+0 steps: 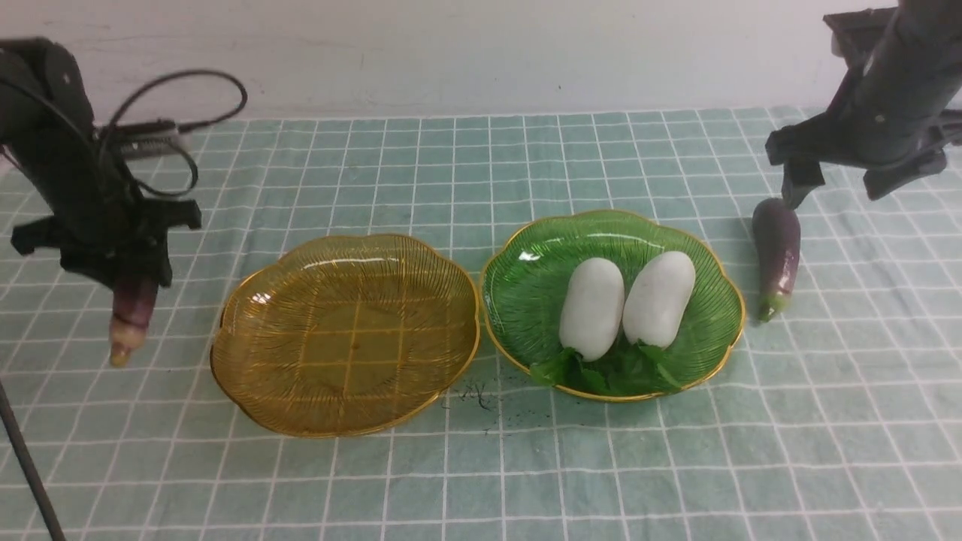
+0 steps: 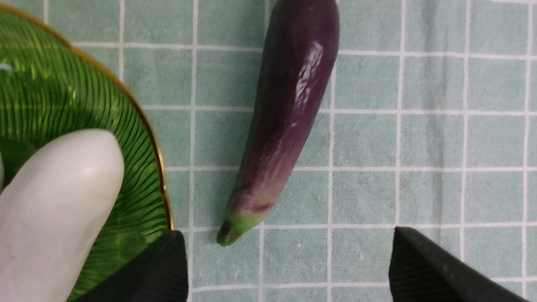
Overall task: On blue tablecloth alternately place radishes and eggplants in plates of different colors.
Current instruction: 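Pick up the eggplant and place it in the yellow plate, then pick up the eggplant and place it on the yellow plate with the right gripper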
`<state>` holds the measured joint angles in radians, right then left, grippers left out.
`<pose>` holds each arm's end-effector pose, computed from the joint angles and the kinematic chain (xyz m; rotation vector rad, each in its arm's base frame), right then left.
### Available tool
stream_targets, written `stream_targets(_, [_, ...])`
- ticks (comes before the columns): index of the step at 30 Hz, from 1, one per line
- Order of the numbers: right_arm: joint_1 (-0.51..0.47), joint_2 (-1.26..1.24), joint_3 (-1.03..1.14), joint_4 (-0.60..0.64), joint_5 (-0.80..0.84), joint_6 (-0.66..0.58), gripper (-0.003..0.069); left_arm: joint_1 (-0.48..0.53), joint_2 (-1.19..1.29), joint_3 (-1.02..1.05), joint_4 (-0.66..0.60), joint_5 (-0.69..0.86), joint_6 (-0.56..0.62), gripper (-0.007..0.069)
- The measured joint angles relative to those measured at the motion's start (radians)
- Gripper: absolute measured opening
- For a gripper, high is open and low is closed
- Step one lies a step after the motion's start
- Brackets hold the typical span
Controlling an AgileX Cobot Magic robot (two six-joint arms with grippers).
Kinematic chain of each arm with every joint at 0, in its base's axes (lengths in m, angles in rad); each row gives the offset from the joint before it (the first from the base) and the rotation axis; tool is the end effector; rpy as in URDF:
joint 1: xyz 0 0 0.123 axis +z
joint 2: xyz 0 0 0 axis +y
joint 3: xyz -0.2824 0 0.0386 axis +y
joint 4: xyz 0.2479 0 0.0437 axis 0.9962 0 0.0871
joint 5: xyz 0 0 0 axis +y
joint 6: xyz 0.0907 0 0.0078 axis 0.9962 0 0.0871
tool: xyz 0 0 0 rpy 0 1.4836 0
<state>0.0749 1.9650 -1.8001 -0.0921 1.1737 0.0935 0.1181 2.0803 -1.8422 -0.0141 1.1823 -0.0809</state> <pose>0.4237 0.0240 0.2852 -0.0047 2.8146 -0.0891 0.4410 0.0511 0.2462 -0.2939 2.8888 -0.0134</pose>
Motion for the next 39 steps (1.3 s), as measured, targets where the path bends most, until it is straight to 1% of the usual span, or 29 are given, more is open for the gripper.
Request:
stream_targets(2, [-0.037,0.001,0.000,0.023,-0.025,0.005,0.0590,-0.030,-0.029,-0.059,-0.067,0.025,0.073,0.0300])
stream_targets(6, [-0.116,0.025,0.000,0.104,-0.093,0.022,0.0590,-0.113,-0.048,-0.104,-0.199,0.038,0.215,0.0300])
stream_targets(8, [-0.133,0.054,-0.001,0.150,-0.127,0.023,0.0590,-0.155,-0.040,-0.104,-0.221,0.047,0.261,0.0300])
stream_targets(10, [-0.139,0.091,-0.001,0.190,-0.154,0.025,0.0590,-0.193,-0.018,-0.104,-0.220,0.048,0.280,0.0300])
stream_targets(11, [-0.139,0.104,-0.001,0.202,-0.162,0.025,0.0590,-0.196,-0.018,-0.104,-0.220,0.048,0.281,0.0300])
stream_targets(12, [-0.136,0.145,-0.001,0.235,-0.185,0.025,0.0590,-0.232,0.016,-0.104,-0.195,0.048,0.282,0.0300])
stream_targets(17, [-0.126,0.238,-0.001,0.294,-0.227,-0.020,0.0590,-0.284,0.101,-0.104,-0.138,0.048,0.237,0.0300])
stream_targets(18, [-0.122,0.261,-0.001,0.306,-0.236,-0.032,0.0590,-0.294,0.119,-0.104,-0.127,0.047,0.224,0.0308])
stream_targets(19, [-0.119,0.272,-0.001,0.312,-0.243,-0.034,0.0587,-0.304,0.137,-0.104,-0.103,0.047,0.217,0.0336])
stream_targets(21, [-0.118,0.290,-0.001,0.318,-0.250,-0.034,0.0547,-0.316,0.158,-0.104,-0.065,0.046,0.214,0.0429])
stream_targets(22, [-0.118,0.296,-0.001,0.318,-0.251,-0.034,0.0486,-0.319,0.163,-0.104,-0.051,0.046,0.212,0.0480])
stream_targets(23, [-0.118,0.298,-0.001,0.317,-0.251,-0.030,0.0407,-0.319,0.163,-0.104,-0.040,0.046,0.205,0.0524])
stream_targets(24, [-0.118,0.299,-0.001,0.316,-0.250,-0.028,0.0302,-0.320,0.163,-0.104,-0.032,0.046,0.197,0.0556])
stream_targets(25, [-0.118,0.297,-0.001,0.316,-0.248,-0.027,0.0291,-0.320,0.159,-0.105,-0.027,0.045,0.184,0.0567])
stream_targets(26, [-0.118,0.291,-0.001,0.310,-0.242,-0.025,0.0300,-0.320,0.153,-0.105,-0.021,0.045,0.173,0.0561])
stream_targets(28, [-0.119,0.272,-0.007,0.306,-0.219,-0.023,0.0311,-0.320,0.129,-0.105,-0.017,0.045,0.160,0.0500])
stream_targets(29, [-0.120,0.256,-0.009,0.306,-0.206,-0.023,0.0311,-0.320,0.112,-0.105,-0.015,0.045,0.159,0.0434])
stream_targets(30, [-0.121,0.227,-0.014,0.304,-0.187,-0.023,0.0311,-0.320,0.092,-0.105,-0.012,0.045,0.159,0.0385])
stream_targets(33, [-0.122,0.121,-0.029,0.308,-0.158,-0.023,0.0311,-0.320,-0.020,-0.102,0.021,0.045,0.188,0.0086])
stream_targets(35, [-0.119,0.055,-0.034,0.331,-0.146,-0.023,0.0311,-0.320,-0.092,-0.087,0.053,0.045,0.188,0.0031])
stream_targets(37, [-0.102,-0.039,-0.041,0.391,-0.125,-0.041,0.0311,-0.314,-0.179,-0.062,0.076,0.047,0.170,0.0008])
stream_targets(39, [-0.060,-0.097,-0.046,0.471,-0.100,-0.077,0.0311,-0.298,-0.270,-0.018,0.080,0.049,0.130,-0.0004])
